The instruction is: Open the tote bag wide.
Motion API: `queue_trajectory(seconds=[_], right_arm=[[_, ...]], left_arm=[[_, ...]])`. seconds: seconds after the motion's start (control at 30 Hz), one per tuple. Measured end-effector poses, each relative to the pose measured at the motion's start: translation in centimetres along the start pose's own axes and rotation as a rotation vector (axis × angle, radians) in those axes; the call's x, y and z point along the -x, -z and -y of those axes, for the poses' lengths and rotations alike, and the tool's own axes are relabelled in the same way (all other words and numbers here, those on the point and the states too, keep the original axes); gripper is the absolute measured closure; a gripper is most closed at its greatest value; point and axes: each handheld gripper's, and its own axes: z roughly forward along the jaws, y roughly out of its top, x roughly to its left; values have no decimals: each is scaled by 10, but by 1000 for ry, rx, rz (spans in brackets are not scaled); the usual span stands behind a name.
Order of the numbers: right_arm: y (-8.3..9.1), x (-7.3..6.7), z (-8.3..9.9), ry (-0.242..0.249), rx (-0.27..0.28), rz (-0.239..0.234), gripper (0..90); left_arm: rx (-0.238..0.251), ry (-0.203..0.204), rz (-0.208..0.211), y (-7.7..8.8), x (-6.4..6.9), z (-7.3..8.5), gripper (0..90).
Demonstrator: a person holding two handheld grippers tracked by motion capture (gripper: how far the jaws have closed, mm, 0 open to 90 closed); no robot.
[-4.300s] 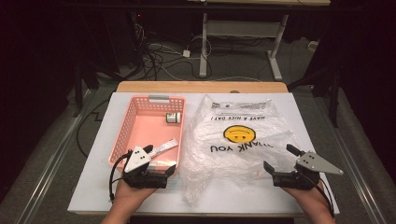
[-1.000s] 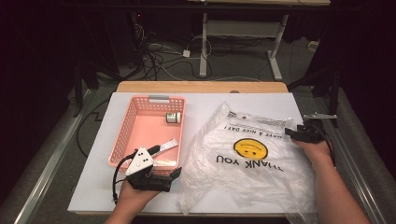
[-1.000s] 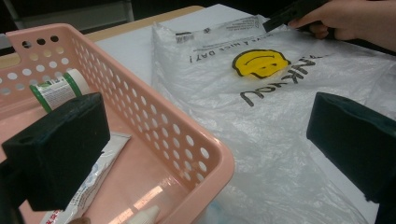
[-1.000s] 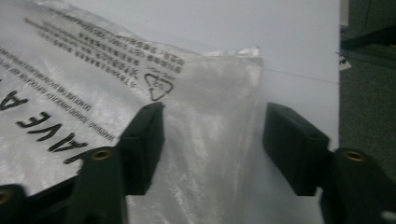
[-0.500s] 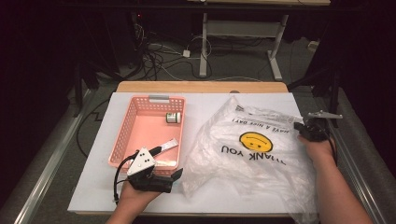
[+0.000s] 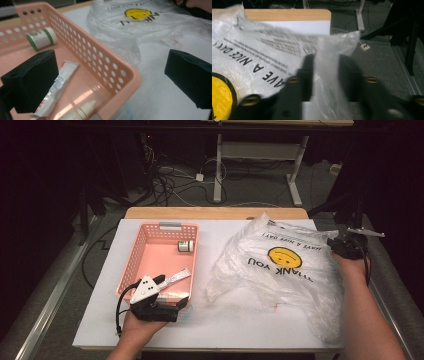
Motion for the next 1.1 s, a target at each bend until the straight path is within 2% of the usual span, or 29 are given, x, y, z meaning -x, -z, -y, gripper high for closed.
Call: queue_trajectory(seconds=[0.03,0.07,0.1,0.13,0.27,0.3,0.37,0.4,0.43,0.47,0.53,0.57,0.6,0.63,0.73,0.83,0.9,1.0,1.03,1.07,1.1], right_arm=[[0,0,0,0,0,0,577],[13,-2,1,13,21,-3,535],[13,-2,1,13,21,-3,535],[28,-5,5,33,30,-4,516],[63,-21,29,86,20,-56,513],[63,-21,29,86,20,-56,513],[84,-35,50,106,11,-99,513],[103,-46,69,119,12,-132,513],[103,-46,69,119,12,-132,513],[123,-58,90,133,7,-161,513],[141,-67,108,136,-2,-191,492],[151,-71,115,138,3,-193,485],[151,-71,115,138,3,-193,485],[167,-79,125,141,2,-222,441],[188,-89,135,146,27,-226,388],[193,-92,150,135,-26,-229,355],[196,-89,160,131,-60,-218,375],[201,-85,166,125,-73,-197,428],[203,-84,173,126,-99,-182,540],[202,-84,175,131,-121,-187,582],[200,-86,177,140,-142,-183,670]], left_arm=[[-5,-8,5,1,1,0,0],[0,-15,8,3,1,0,0],[13,-10,7,5,1,1,0],[26,-7,8,6,1,1,0],[50,-16,5,9,1,2,0],[48,-20,2,9,1,2,0],[44,-13,2,8,1,4,0],[42,-10,2,8,0,4,0],[39,-7,2,8,0,5,0],[42,5,7,8,0,7,0],[42,6,8,8,0,7,0],[42,6,8,8,0,7,0],[42,3,9,7,0,8,0],[40,1,10,7,1,8,0],[36,-6,14,5,1,6,0],[38,-14,14,6,3,6,0],[38,-16,15,6,3,6,0],[37,-15,18,5,3,7,0],[35,-15,21,5,3,7,0],[35,-15,21,5,3,7,0],[34,-16,22,4,3,6,0]])
